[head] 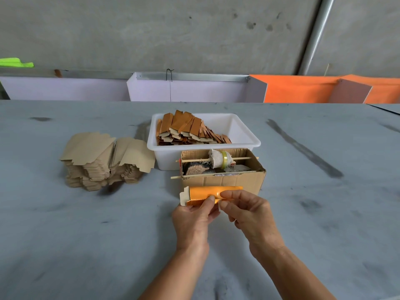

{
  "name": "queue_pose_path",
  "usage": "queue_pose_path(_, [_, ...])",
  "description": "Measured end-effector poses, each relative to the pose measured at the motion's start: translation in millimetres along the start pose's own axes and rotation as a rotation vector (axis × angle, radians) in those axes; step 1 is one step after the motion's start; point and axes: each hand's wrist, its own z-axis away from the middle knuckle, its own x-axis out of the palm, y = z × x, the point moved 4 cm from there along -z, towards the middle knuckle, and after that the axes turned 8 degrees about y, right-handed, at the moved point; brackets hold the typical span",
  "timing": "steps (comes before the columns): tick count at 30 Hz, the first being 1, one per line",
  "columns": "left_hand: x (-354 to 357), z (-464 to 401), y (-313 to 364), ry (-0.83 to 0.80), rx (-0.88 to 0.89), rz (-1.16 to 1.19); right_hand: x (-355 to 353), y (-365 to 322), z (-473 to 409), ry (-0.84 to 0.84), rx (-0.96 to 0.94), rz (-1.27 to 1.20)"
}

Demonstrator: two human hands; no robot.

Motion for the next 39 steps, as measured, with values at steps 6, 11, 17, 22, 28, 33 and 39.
queue_pose_path(6, [-0.9, 4.3, 1.6, 0.001, 0.003, -0.014, 0.6, 1.5, 2.7, -0.02, 0.022, 0.073])
queue_pose_path(11, [-2.7, 6.8, 3.1, 0.003, 0.002, -0.018, 0.5, 1.3, 1.9, -0.027, 0.035, 0.121])
queue_pose_path(17, [-4.3, 9.1, 3.5, 0.002, -0.02, -0.024, 0.1, 3.2, 0.0, -0.03, 0.065, 0.169])
queue_pose_path(22, [-4.3, 11.7, 3.2, 0.0, -0.095, 0.025, 0.3, 3.5, -2.2, -0.015, 0.07, 0.256])
queue_pose_path(28, [-4.9, 13.2, 4.4, 0.007, -0.113, 0.05, 0.9, 5.5, -2.3, 0.009, 0.077, 0.311])
queue_pose_path(33, [-2.4, 13.8, 4.3, 0.023, -0.118, 0.062, 4.6, 1.9, -0.8, 0.018, 0.027, 0.344])
queue_pose_path(39, [-3.9, 14.4, 2.7, 0.082, -0.075, -0.025, 8.2, -2.6, 2.6, -0.001, -0.014, 0.388])
